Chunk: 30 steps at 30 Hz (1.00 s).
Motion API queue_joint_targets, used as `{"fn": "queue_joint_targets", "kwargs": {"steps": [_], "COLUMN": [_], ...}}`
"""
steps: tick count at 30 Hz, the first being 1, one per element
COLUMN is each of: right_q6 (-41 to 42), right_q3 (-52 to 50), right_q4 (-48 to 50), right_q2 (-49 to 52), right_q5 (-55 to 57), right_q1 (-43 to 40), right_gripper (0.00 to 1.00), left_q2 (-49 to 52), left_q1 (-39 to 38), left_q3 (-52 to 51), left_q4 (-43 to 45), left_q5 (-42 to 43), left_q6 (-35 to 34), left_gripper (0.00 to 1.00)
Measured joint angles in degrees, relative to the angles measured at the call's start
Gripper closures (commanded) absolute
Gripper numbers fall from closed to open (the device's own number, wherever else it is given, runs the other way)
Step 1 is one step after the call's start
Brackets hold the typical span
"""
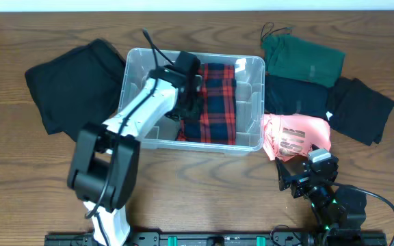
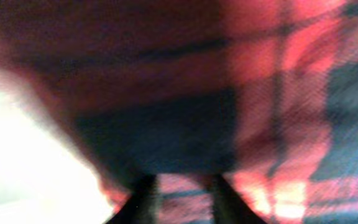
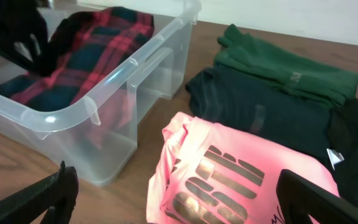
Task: Pack container
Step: 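Open the left gripper and press the plaid shirt flat in the bin, then move the left gripper to the black garment and grasp it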
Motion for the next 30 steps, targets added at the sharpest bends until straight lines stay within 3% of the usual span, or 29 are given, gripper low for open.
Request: {"fn": "queue_joint_targets", "kwargs": {"steps": [4, 9, 14, 18, 24, 30], "right_q6": [0.0, 0.0, 0.0, 0.0, 0.0, 0.0], "right_q3": [0.0, 0.0, 0.0, 0.0, 0.0, 0.0], "right_q4": [0.02, 0.02, 0.02, 0.02, 0.02, 0.02], "right_q2": [0.0, 0.0, 0.0, 0.0, 0.0, 0.0], "right_q5": [0.0, 0.0, -0.02, 0.0, 0.0, 0.0], "right_q1": [0.0, 0.0, 0.0, 0.0, 0.0, 0.0], "right_gripper": [0.01, 0.01, 0.01, 0.01, 0.01, 0.01], "left_q2": [-7.08, -23.02, -31.36, -27.87, -16.2, -3.17], "left_q1": [2.64, 10.73, 28.55, 44.54, 64.43, 73.79], "left_q3": [4.04, 8.5, 9.86, 9.27, 8.26, 8.09], "left_q4": [-3.41, -4.22, -8.28, -9.77, -10.23, -9.05], "left_q5": [-2.56, -7.43, -10.71, -6.97, 8.02, 20.46], "left_q6": [-0.15, -0.11, -0.28, 0.24, 4.22, 10.67], "left_gripper": [0.27, 0.14, 0.02, 0.0, 0.01, 0.01]}}
